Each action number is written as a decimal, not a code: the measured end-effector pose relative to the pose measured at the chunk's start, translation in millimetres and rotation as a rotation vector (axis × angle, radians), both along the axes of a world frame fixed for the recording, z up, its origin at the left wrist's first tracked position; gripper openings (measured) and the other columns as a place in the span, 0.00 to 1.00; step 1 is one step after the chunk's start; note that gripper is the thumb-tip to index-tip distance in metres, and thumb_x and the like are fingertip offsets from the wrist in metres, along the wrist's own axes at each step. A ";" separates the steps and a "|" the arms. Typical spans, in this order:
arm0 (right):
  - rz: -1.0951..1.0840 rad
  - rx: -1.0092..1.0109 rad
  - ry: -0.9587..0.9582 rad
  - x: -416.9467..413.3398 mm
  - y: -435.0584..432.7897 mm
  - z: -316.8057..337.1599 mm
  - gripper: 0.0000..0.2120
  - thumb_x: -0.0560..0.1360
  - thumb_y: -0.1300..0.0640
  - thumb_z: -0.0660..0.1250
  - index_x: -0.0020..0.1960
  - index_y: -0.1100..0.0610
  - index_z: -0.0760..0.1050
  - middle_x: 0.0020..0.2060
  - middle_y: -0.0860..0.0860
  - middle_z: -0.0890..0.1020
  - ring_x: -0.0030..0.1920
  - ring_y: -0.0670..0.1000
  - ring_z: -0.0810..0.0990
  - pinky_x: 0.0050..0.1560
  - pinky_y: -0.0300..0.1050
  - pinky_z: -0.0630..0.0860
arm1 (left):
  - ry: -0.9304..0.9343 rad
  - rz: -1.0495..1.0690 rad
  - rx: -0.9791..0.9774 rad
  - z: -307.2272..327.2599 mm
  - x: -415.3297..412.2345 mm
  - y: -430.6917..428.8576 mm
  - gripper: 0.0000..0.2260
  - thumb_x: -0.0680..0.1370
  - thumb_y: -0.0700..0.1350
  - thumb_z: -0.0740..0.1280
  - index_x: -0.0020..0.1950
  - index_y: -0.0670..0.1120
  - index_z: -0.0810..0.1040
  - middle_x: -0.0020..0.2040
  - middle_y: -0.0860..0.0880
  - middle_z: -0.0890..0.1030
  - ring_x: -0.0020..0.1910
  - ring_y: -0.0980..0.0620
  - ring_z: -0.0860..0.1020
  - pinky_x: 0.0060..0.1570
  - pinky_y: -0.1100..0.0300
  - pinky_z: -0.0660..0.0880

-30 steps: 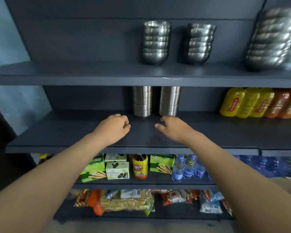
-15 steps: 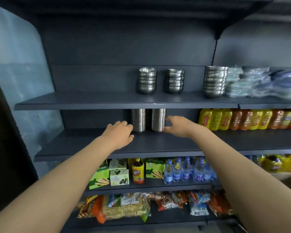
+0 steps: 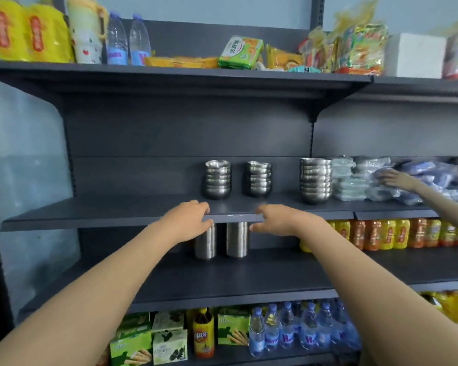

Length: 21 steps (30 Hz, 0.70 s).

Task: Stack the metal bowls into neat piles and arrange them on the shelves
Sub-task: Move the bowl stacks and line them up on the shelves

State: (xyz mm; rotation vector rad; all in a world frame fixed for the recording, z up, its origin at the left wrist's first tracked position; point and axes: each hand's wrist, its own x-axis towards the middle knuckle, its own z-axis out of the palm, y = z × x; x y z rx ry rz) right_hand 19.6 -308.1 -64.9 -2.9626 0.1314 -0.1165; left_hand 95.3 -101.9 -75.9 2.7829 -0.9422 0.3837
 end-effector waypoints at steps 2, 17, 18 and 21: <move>0.000 -0.006 -0.007 18.8 -15.3 2.5 0.27 0.78 0.45 0.61 0.72 0.57 0.61 0.70 0.55 0.69 0.67 0.56 0.69 0.63 0.47 0.67 | -0.009 0.008 -0.025 6.1 19.4 -12.3 0.17 0.80 0.52 0.58 0.65 0.46 0.70 0.61 0.48 0.73 0.60 0.49 0.72 0.59 0.54 0.71; 0.058 0.060 -0.034 185.9 -98.2 4.2 0.31 0.78 0.46 0.61 0.75 0.58 0.57 0.74 0.54 0.63 0.72 0.55 0.64 0.69 0.48 0.64 | 0.008 0.163 -0.140 2.6 172.7 -69.1 0.17 0.79 0.52 0.58 0.64 0.46 0.71 0.60 0.48 0.74 0.59 0.49 0.73 0.58 0.55 0.71; 0.052 0.056 -0.037 199.4 -102.0 1.6 0.31 0.78 0.46 0.61 0.75 0.58 0.57 0.74 0.54 0.64 0.72 0.55 0.64 0.69 0.49 0.65 | 0.008 0.168 -0.146 0.9 184.3 -71.1 0.17 0.79 0.52 0.58 0.64 0.46 0.71 0.61 0.48 0.74 0.59 0.49 0.73 0.58 0.55 0.70; 0.035 0.053 -0.057 241.3 -111.8 -5.6 0.31 0.78 0.45 0.61 0.74 0.58 0.58 0.73 0.55 0.66 0.70 0.56 0.67 0.67 0.51 0.67 | 0.004 0.159 -0.149 -5.2 224.9 -78.3 0.18 0.79 0.52 0.58 0.65 0.45 0.71 0.62 0.47 0.73 0.61 0.48 0.72 0.60 0.55 0.70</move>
